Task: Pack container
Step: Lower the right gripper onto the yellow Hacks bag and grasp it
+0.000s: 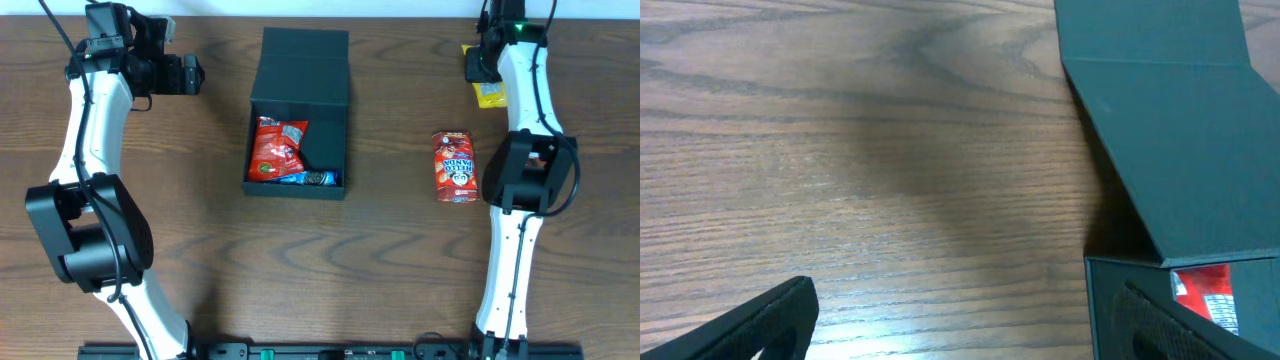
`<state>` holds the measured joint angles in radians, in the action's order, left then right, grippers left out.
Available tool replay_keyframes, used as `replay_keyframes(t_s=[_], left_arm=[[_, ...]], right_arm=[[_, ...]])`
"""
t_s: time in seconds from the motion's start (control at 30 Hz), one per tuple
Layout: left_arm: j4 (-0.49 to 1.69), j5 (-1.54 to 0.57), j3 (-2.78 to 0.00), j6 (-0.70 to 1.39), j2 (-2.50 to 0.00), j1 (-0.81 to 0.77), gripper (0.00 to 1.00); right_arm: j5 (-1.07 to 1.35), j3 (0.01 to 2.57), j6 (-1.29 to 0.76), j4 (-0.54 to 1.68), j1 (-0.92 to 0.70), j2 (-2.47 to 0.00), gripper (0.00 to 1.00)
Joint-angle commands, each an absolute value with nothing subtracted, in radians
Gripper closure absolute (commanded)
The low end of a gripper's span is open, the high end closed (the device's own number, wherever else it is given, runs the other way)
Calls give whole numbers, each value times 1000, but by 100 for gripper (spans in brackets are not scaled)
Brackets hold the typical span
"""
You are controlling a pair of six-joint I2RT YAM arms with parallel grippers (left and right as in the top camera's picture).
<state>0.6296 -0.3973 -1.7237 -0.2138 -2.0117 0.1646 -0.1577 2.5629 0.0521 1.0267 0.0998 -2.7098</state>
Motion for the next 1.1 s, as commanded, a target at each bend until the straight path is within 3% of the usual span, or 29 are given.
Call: replay_keyframes(t_s=[0.0,0.1,0.13,0.17,0.23,0.33,0.47,0.73,0.8,1.03,1.07], left_arm=[[636,-411,-1718,-221,-2022,170,5],[636,-411,-1718,-221,-2022,170,5],[636,-411,-1718,-221,-2022,170,5],[636,-411,-1718,-221,-2022,170,5],[636,-411,-1718,-221,-2022,170,5],[635,-411,-1718,-221,-2022,170,5],[635,-411,-1718,-221,-2022,170,5],[635,-411,-1718,-221,-2022,170,5],[635,-411,-1718,-221,-2022,170,5],[635,-412,-1718,-220,-2022,170,5],[635,-412,-1718,-220,-2022,170,5]], right_arm=[[-163,2556,22,1029,106,-2746,99],[-150,2559,15,1029,102,-2743,98],[-150,2563,16,1035,99,-2741,85],[-150,2571,16,1046,96,-2737,64],[-152,2585,16,1060,90,-2726,39],[-154,2585,17,1055,90,-2718,34],[-154,2568,16,1056,104,-2730,36],[-154,2485,15,1043,111,-2735,55],[-154,2460,15,1043,111,-2735,61],[-153,2444,6,1047,110,-2734,98],[-153,2444,-3,1048,110,-2734,99]])
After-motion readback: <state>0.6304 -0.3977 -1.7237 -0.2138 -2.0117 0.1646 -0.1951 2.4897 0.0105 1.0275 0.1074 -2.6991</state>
